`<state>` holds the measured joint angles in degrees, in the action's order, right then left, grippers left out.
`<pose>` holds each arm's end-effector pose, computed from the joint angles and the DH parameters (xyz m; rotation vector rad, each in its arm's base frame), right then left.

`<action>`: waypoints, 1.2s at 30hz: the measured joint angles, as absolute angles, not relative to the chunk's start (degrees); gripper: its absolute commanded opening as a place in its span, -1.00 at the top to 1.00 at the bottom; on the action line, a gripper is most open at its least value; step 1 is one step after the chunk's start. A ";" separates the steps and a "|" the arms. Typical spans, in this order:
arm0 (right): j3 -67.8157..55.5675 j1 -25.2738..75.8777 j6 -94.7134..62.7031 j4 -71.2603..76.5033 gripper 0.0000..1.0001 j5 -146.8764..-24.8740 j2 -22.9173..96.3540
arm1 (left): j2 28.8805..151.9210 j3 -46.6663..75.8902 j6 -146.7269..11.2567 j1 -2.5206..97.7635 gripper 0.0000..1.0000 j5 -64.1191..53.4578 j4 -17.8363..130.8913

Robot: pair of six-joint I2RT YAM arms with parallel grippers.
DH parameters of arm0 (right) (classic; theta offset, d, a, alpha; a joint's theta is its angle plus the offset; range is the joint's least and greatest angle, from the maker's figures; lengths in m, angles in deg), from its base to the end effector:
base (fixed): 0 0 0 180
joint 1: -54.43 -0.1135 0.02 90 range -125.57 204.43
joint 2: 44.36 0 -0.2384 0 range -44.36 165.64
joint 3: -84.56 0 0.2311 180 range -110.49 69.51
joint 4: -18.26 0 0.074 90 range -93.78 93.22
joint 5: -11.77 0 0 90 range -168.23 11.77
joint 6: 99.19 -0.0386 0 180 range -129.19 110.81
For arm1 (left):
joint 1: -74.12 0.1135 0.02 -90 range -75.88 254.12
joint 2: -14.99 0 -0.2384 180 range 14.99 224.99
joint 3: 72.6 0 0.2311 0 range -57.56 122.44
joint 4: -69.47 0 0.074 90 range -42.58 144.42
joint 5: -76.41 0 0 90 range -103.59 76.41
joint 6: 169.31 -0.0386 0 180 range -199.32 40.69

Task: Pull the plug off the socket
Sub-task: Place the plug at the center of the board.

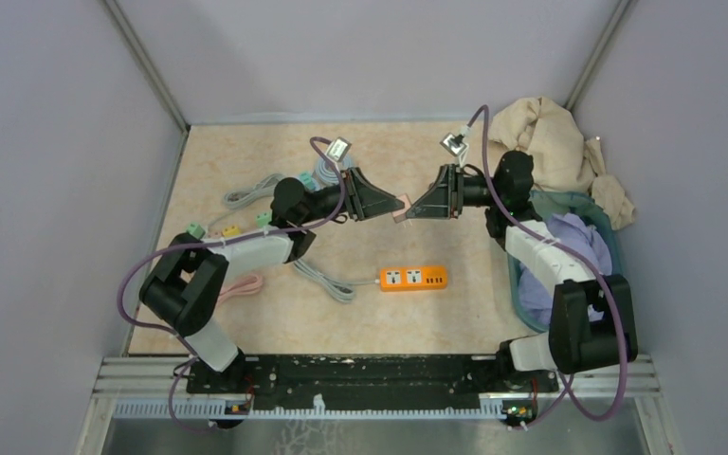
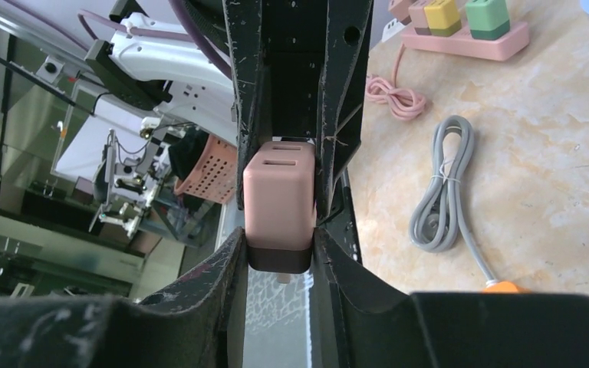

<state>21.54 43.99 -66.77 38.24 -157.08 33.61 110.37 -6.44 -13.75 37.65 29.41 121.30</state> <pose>0.2633 0.0870 0.2942 -0.6063 1.8286 1.8526 0.2565 -0.2223 0.2773 0.4332 1.5078 -1.9093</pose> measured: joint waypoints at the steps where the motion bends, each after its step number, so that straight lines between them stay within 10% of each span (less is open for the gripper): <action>1: 21.54 43.99 -66.84 38.46 0.66 -157.04 33.61 | 110.37 -6.36 -13.43 37.63 0.89 29.41 121.32; 5: 21.54 43.99 -66.84 38.79 0.86 -157.02 33.61 | 110.45 -6.29 -13.21 37.61 0.39 29.32 121.49; 11: 21.52 43.95 -66.66 38.59 0.95 -157.04 33.61 | 109.65 -6.62 -17.45 37.32 -0.97 27.64 120.03; 21: 21.13 46.37 -55.98 28.45 0.99 -155.25 33.61 | 94.30 -15.95 -35.22 37.08 -0.99 13.70 114.04; 36: 14.55 53.59 -22.25 -10.17 0.83 -117.76 42.44 | 87.18 -22.90 -40.60 38.66 -0.99 -4.88 95.74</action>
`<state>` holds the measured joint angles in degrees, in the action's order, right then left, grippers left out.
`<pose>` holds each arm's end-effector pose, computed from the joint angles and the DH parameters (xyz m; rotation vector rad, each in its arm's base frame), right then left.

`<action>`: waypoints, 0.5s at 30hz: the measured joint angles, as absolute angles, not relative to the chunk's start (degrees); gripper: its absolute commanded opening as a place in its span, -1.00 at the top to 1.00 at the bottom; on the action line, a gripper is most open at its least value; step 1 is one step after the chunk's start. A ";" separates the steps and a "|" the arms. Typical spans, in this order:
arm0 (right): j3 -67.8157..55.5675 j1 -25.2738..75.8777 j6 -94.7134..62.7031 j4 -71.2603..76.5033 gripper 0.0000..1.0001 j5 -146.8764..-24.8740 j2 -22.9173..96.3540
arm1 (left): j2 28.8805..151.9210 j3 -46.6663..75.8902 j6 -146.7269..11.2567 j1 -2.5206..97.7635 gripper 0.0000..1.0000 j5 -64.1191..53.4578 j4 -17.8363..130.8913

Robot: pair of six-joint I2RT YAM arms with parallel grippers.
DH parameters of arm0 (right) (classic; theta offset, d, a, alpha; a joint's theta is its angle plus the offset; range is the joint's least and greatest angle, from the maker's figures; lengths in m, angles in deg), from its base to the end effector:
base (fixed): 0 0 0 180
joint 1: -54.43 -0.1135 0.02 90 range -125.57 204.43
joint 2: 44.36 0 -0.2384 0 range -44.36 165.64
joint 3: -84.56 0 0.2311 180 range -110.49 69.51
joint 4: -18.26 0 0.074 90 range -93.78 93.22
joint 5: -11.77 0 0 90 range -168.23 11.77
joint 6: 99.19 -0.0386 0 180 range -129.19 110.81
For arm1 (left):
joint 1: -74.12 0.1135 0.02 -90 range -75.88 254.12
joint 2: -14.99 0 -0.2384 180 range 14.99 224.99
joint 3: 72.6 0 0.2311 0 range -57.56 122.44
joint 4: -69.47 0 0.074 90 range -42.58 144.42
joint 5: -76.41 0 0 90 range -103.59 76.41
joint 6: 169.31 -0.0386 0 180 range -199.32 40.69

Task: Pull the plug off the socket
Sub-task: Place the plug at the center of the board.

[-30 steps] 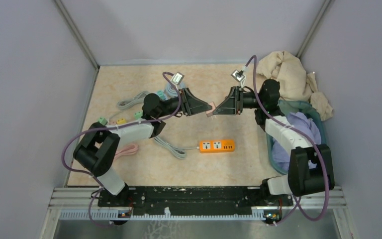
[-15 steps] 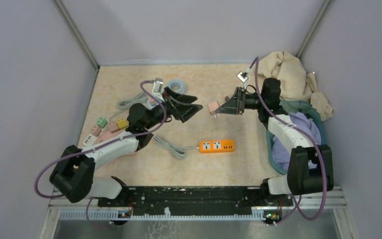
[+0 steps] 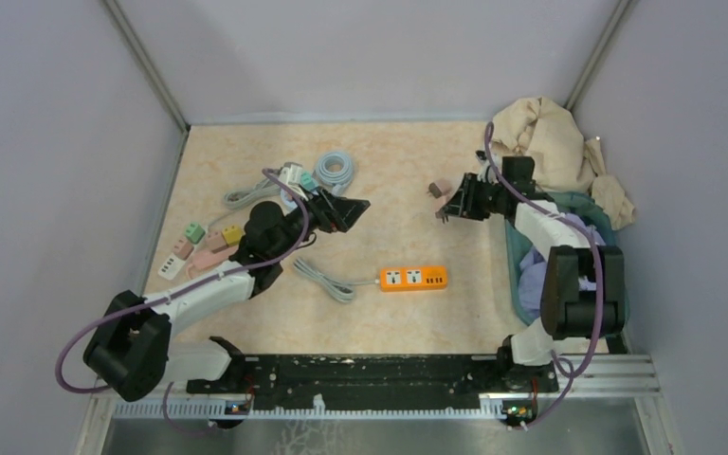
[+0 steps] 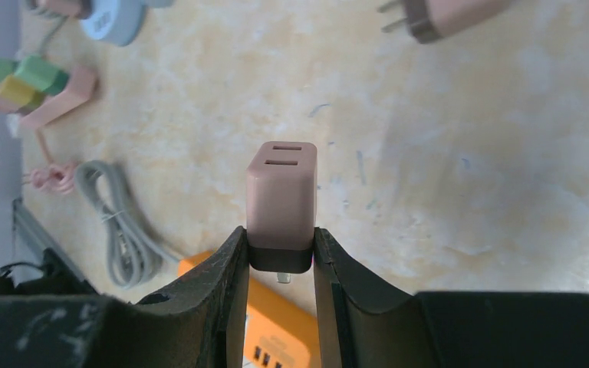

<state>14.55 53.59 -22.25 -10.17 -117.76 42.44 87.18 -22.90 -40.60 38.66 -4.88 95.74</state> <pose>0.3006 0.0290 0.2111 -0.0933 2.3123 0.9307 0.2186 -0.1629 0.2595 0.0854 1.6164 -1.1373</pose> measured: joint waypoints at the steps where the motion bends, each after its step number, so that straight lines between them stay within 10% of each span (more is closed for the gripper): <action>1: 14.31 53.59 -22.40 -10.26 0.82 -115.58 43.45 | 87.18 -22.95 -40.60 38.68 -0.99 -5.10 95.24; 15: 0.76 53.59 -25.81 -11.63 0.57 -98.70 62.55 | 84.97 -24.35 -40.40 39.14 -0.99 -6.26 92.68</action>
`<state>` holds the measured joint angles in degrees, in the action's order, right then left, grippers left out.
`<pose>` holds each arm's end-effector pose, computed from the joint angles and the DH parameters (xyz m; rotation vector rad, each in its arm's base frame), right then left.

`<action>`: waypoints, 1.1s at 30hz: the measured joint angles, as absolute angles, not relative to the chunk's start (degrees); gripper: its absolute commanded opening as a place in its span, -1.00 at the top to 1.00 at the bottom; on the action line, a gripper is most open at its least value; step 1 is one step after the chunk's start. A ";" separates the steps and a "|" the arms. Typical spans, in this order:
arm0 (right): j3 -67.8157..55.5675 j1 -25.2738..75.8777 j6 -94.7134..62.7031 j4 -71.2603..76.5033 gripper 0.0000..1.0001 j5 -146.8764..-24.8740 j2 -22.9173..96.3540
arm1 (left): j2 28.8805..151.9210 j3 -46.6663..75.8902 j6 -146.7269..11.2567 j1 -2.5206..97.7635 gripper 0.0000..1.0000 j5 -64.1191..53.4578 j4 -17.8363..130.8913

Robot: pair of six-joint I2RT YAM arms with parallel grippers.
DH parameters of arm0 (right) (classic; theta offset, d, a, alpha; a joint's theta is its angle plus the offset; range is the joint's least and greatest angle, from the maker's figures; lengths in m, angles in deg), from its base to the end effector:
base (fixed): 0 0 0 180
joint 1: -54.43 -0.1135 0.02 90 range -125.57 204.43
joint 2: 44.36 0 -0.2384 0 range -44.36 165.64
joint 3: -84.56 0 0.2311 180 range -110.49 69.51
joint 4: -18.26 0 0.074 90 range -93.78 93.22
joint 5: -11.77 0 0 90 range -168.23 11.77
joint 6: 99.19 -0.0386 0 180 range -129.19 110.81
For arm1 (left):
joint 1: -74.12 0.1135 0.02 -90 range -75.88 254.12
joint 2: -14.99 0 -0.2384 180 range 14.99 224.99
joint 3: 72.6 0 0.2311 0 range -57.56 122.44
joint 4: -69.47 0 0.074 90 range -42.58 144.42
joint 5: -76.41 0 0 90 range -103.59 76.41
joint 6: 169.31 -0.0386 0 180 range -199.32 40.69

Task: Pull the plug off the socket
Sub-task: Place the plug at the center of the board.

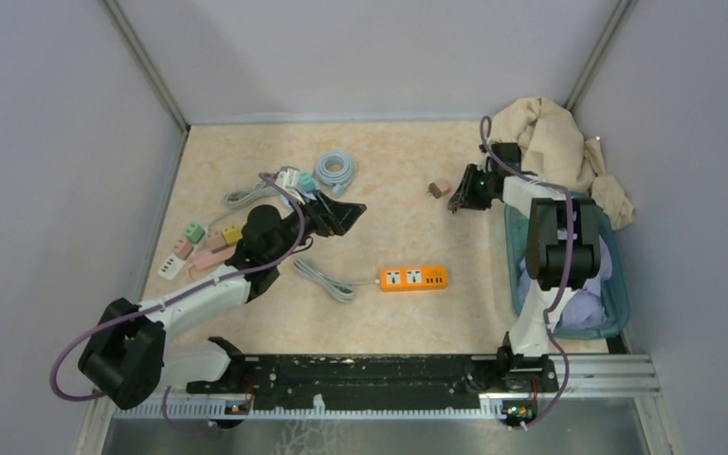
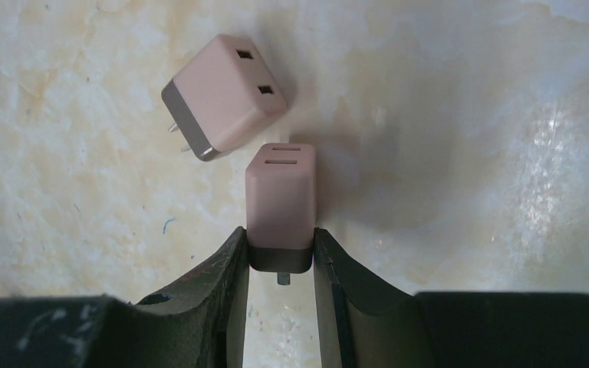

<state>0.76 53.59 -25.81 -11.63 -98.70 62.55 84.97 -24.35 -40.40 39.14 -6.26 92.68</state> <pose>0.3680 0.0189 0.1629 0.1934 2.4954 0.5728 0.2146 -0.1561 0.2548 0.0519 1.6553 -1.1038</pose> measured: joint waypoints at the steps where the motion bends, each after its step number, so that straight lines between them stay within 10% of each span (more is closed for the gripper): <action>1: 0.21 53.59 -26.01 -12.03 0.50 -98.27 63.40 | 84.64 -24.59 -40.38 39.14 -0.99 -6.48 92.53; 14: -8.79 53.61 -26.23 -14.04 -0.31 -102.77 71.34 | 83.11 -25.59 -40.40 39.14 -0.99 -8.12 91.96; 33: -11.20 54.24 -1.42 -24.09 -0.31 -117.35 53.74 | 78.63 -27.49 -45.62 39.14 -0.99 -11.70 92.90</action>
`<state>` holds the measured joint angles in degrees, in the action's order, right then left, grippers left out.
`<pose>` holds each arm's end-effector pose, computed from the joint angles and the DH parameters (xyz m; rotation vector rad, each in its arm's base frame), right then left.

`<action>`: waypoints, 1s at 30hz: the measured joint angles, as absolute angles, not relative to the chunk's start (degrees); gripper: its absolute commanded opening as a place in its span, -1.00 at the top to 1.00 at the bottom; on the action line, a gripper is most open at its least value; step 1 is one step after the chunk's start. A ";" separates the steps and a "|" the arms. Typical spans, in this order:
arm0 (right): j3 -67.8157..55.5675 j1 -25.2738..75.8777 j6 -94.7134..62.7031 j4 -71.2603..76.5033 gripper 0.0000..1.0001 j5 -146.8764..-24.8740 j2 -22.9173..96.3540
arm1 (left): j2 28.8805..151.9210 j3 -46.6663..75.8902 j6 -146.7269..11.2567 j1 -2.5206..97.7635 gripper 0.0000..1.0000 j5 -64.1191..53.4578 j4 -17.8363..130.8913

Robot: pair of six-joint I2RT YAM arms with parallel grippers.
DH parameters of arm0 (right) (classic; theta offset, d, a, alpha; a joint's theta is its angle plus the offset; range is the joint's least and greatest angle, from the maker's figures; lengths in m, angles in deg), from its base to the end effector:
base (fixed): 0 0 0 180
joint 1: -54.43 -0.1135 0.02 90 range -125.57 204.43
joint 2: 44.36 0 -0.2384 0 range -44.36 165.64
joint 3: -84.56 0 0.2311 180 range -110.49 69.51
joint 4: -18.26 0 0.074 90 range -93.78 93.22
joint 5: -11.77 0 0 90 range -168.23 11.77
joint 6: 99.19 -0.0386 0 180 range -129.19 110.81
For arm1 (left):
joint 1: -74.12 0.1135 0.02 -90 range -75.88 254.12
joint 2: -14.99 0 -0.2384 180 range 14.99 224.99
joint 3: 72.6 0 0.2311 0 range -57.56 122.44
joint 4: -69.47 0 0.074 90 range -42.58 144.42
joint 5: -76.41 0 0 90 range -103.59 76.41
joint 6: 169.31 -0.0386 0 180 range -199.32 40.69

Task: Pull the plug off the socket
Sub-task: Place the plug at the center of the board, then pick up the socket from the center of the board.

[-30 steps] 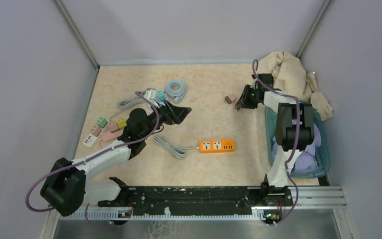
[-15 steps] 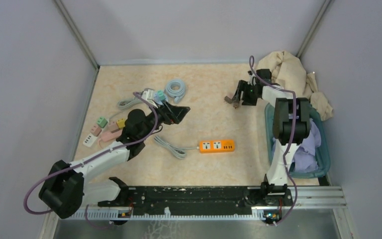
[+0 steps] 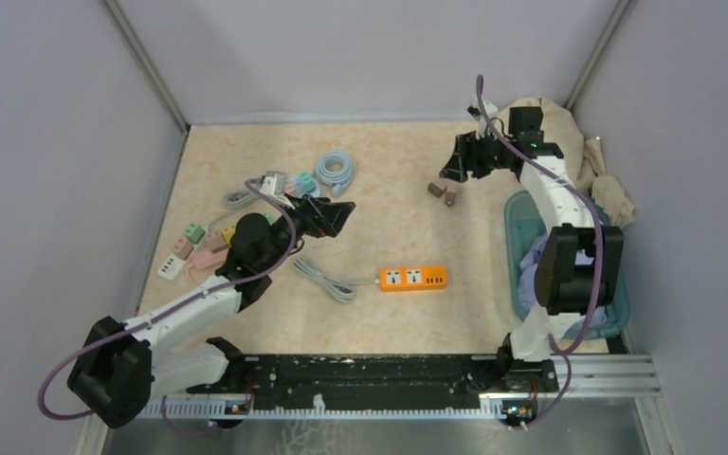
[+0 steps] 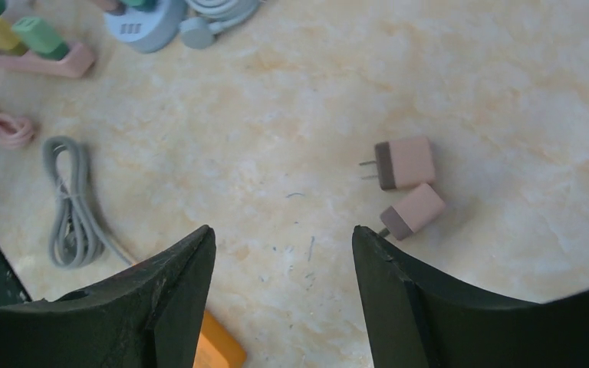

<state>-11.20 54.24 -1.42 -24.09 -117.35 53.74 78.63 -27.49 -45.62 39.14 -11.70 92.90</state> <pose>0.3583 0.0255 0.2670 -0.4820 2.1897 0.7251 0.2004 -0.1417 0.2633 0.0458 1.5658 -0.9837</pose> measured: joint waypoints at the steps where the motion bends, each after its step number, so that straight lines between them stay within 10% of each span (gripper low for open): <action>1: -12.09 54.24 0.98 -25.62 -0.31 -120.12 52.96 | 78.50 -27.51 -46.13 39.14 -0.99 -11.96 92.66; 17: 0.30 53.37 38.36 -36.79 -0.71 -149.17 34.86 | 72.86 -28.52 -50.89 39.16 -0.98 -18.46 88.27; 30: 13.22 31.86 62.03 -45.75 -0.71 -130.79 34.44 | 67.72 -30.49 -52.16 39.14 -0.96 -23.61 84.93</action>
